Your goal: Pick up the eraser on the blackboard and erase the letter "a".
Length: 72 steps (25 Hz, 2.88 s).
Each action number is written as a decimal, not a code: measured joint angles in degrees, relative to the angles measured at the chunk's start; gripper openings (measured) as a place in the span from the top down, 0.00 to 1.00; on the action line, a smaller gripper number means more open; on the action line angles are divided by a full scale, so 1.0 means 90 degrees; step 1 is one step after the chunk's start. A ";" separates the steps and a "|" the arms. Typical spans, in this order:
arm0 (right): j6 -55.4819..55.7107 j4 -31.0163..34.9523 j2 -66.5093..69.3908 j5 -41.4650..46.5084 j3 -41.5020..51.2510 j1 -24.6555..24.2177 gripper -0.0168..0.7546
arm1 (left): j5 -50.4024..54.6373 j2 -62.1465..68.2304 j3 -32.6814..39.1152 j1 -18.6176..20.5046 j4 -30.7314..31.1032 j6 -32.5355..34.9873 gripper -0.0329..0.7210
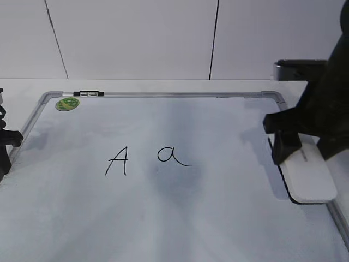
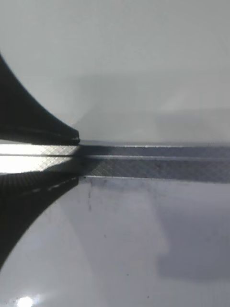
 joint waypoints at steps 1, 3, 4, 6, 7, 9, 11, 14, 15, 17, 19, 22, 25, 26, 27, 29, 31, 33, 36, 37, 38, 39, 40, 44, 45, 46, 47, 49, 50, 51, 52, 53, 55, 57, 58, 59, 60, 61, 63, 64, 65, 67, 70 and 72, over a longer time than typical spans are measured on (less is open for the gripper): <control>-0.0027 0.0000 0.0099 0.0092 -0.0232 0.0128 0.30 | 0.0000 0.0000 0.0000 0.0000 0.0000 0.0000 0.80; -0.0056 -0.0076 0.0380 0.0287 -0.0694 0.0423 0.30 | 0.0000 0.0000 0.0000 0.0000 0.0000 0.0000 0.80; -0.0056 -0.0166 0.0603 0.0394 -0.1007 0.0624 0.30 | 0.0000 0.0000 0.0000 0.0000 0.0000 0.0000 0.80; -0.0069 -0.0241 0.0968 0.0633 -0.1468 0.0890 0.30 | 0.0010 0.0000 0.0000 0.0000 0.0000 0.0000 0.80; -0.0069 -0.0253 0.1155 0.0686 -0.1786 0.0999 0.30 | 0.0010 0.0000 0.0000 0.0000 0.0000 0.0000 0.80; -0.0069 -0.0267 0.1430 0.0732 -0.2258 0.1155 0.30 | 0.0010 0.0000 0.0000 0.0000 0.0000 0.0000 0.80; -0.0079 -0.0280 0.1727 0.0762 -0.2682 0.1261 0.30 | 0.0010 0.0000 0.0000 0.0000 0.0000 0.0000 0.80; -0.0110 -0.0280 0.2160 0.0762 -0.3206 0.1386 0.30 | 0.0010 0.0000 0.0000 0.0000 0.0004 0.0000 0.80; -0.0151 -0.0280 0.2321 0.0788 -0.3343 0.1431 0.30 | 0.0010 0.0000 0.0000 0.0000 0.0004 0.0000 0.80; -0.0195 -0.0269 0.2627 0.0798 -0.3590 0.1508 0.30 | 0.0010 0.0000 0.0000 0.0000 0.0004 0.0000 0.80; -0.0230 -0.0269 0.2932 0.0798 -0.3881 0.1573 0.30 | 0.0010 0.0000 0.0000 0.0000 0.0004 0.0000 0.80; -0.0286 -0.0253 0.3397 0.0802 -0.4356 0.1661 0.30 | 0.0010 0.0000 0.0000 0.0000 0.0004 0.0000 0.80; -0.0313 -0.0229 0.3727 0.0802 -0.4724 0.1682 0.30 | 0.0010 0.0000 -0.0004 0.0000 0.0004 0.0000 0.80; -0.0327 -0.0229 0.3801 0.0802 -0.4805 0.1692 0.30 | 0.0010 0.0000 -0.0004 0.0000 0.0004 0.0000 0.80; -0.0327 -0.0229 0.3847 0.0802 -0.4828 0.1692 0.30 | 0.0010 0.0000 -0.0004 0.0000 0.0016 0.0000 0.80; -0.0337 -0.0211 0.3913 0.0802 -0.4842 0.1692 0.30 | 0.0014 0.0000 -0.0004 0.0000 0.0014 0.0000 0.80; -0.0342 -0.0213 0.3966 0.0802 -0.4855 0.1692 0.30 | 0.0014 0.0000 -0.0004 0.0000 0.0014 0.0000 0.80; -0.0354 -0.0213 0.4026 0.0802 -0.4855 0.1692 0.30 | 0.0014 0.0000 -0.0004 0.0000 0.0014 0.0000 0.80; -0.0370 -0.0207 0.4189 0.0802 -0.4855 0.1692 0.30 | 0.0014 0.0000 -0.0004 0.0000 0.0014 0.0000 0.80; -0.0370 -0.0207 0.4218 0.0802 -0.4868 0.1692 0.30 | 0.0014 0.0000 -0.0004 0.0000 0.0014 0.0000 0.80; -0.0375 -0.0207 0.4234 0.0815 -0.4880 0.1692 0.30 | 0.0014 0.0000 -0.0004 0.0000 0.0014 0.0000 0.80; -0.0375 -0.0207 0.4245 0.0814 -0.4896 0.1692 0.30 | 0.0014 0.0000 -0.0004 0.0000 0.0014 0.0000 0.80; -0.0375 -0.0207 0.4245 0.0814 -0.4895 0.1692 0.30 | 0.0014 0.0000 -0.0004 0.0000 0.0014 0.0000 0.80; -0.0385 -0.0207 0.4271 0.0814 -0.4909 0.1692 0.30 | 0.0014 0.0000 -0.0004 0.0000 0.0014 0.0000 0.80; -0.0385 -0.0198 0.4283 0.0814 -0.4909 0.1692 0.30 | 0.0014 0.0000 -0.0004 0.0000 0.0014 0.0000 0.80; -0.0385 -0.0198 0.4309 0.0814 -0.4921 0.1692 0.30 | 0.0014 0.0000 -0.0004 0.0000 0.0014 0.0000 0.80; -0.0385 -0.0192 0.4334 0.0814 -0.4933 0.1692 0.30 | 0.0014 0.0000 -0.0004 0.0000 0.0014 0.0000 0.80; -0.0385 -0.0182 0.4352 0.0827 -0.4947 0.1705 0.30 | 0.0014 0.0000 -0.0004 0.0000 0.0014 0.0000 0.80; -0.0385 -0.0182 0.4368 0.0853 -0.4973 0.1720 0.30 | 0.0014 0.0000 -0.0004 0.0000 0.0014 0.0000 0.80; -0.0385 -0.0194 0.4384 0.0877 -0.4989 0.1730 0.30 | 0.0014 0.0000 -0.0004 0.0000 0.0019 0.0000 0.80; -0.0385 -0.0207 0.4398 0.0892 -0.5001 0.1758 0.30 | 0.0014 0.0000 -0.0004 0.0000 0.0019 0.0000 0.80; -0.0385 -0.0244 0.4408 0.0892 -0.5011 0.1784 0.30 | 0.0014 0.0000 -0.0004 0.0000 0.0029 0.0000 0.80; -0.0385 -0.0301 0.4436 0.0906 -0.5040 0.1827 0.30 | 0.0014 0.0000 -0.0004 0.0000 0.0029 0.0000 0.80; -0.0385 -0.0372 0.4450 0.0916 -0.5040 0.1880 0.30 | 0.0014 0.0000 -0.0004 0.0000 0.0033 0.0000 0.80; -0.0385 -0.0399 0.4450 0.0916 -0.5040 0.1910 0.30 | 0.0014 0.0000 -0.0004 0.0000 0.0044 0.0000 0.80; -0.0385 -0.0441 0.4450 0.0916 -0.5040 0.1940 0.30 | 0.0014 0.0000 -0.0004 0.0000 0.0044 -0.0011 0.80; -0.0398 -0.0452 0.4450 0.0916 -0.5050 0.1986 0.30 | 0.0014 0.0000 -0.0004 0.0000 0.0044 -0.0011 0.80; -0.0398 -0.0452 0.4450 0.0916 -0.5050 0.2033 0.30 | 0.0014 0.0000 -0.0004 0.0000 0.0044 -0.0011 0.80; -0.0398 -0.0452 0.4459 0.0916 -0.5050 0.2165 0.30 | 0.0014 0.0000 -0.0004 0.0000 0.0044 -0.0011 0.80; -0.0398 -0.0437 0.4459 0.0916 -0.5050 0.2210 0.30 | 0.0014 0.0000 -0.0004 0.0000 0.0044 -0.0011 0.80; -0.0408 -0.0427 0.4459 0.0916 -0.5050 0.2246 0.30 | 0.0014 0.0000 -0.0004 0.0000 0.0044 -0.0011 0.80; -0.0408 -0.0427 0.4459 0.0916 -0.5050 0.2278 0.30 | 0.0014 0.0000 -0.0004 0.0000 0.0044 -0.0011 0.80; -0.0411 -0.0393 0.4459 0.0916 -0.5052 0.2293 0.30 | 0.0014 0.0000 -0.0004 0.0000 0.0044 -0.0011 0.80; -0.0411 -0.0302 0.4459 0.0916 -0.5052 0.2293 0.30 | 0.0024 0.0000 -0.0004 0.0000 0.0056 -0.0011 0.80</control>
